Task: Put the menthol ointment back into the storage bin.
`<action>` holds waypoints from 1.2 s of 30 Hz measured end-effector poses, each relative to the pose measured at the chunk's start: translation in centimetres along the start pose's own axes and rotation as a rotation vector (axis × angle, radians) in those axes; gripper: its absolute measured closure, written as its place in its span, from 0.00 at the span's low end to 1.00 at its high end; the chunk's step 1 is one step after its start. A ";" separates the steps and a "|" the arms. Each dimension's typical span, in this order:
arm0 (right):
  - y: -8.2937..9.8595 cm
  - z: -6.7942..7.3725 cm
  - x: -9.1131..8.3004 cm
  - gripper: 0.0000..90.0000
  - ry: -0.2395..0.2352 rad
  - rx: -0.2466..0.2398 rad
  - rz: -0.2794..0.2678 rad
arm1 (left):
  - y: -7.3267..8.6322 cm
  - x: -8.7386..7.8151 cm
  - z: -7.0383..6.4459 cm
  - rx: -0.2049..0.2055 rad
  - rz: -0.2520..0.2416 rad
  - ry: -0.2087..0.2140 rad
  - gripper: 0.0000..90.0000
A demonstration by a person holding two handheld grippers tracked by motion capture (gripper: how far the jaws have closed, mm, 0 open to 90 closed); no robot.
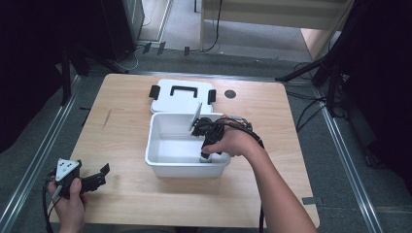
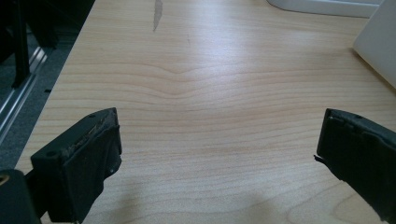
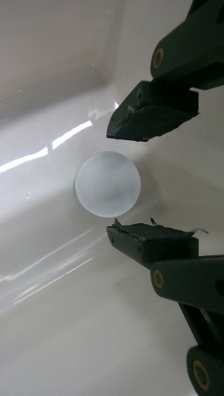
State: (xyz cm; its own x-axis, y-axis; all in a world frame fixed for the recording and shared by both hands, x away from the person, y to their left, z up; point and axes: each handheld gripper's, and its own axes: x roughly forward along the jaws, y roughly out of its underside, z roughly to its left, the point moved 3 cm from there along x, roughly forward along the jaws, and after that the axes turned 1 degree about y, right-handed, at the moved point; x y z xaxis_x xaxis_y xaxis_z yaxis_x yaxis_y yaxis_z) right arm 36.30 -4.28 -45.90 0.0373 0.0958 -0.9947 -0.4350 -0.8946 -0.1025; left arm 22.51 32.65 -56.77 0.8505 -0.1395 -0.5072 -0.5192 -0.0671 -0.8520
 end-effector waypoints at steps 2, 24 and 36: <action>0.2 -0.1 -0.8 0.52 0.003 0.003 -0.009 | 0.0 0.0 0.0 0.000 0.000 0.000 0.01; 6.0 -3.3 -7.9 0.52 0.022 0.135 -0.155 | 0.0 0.0 -0.1 0.007 0.002 -0.006 0.01; 10.9 -5.1 -6.3 0.52 0.014 0.226 -0.176 | 0.0 0.0 -0.1 0.017 0.007 -0.010 0.01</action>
State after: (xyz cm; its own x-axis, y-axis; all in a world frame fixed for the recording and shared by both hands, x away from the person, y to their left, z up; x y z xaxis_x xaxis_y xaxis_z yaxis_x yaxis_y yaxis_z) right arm 35.87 -16.88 -40.77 0.1422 0.2333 -0.9619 -0.6102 -0.7446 -0.2708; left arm 22.52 32.54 -56.77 0.8476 -0.1303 -0.5143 -0.5237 -0.0496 -0.8505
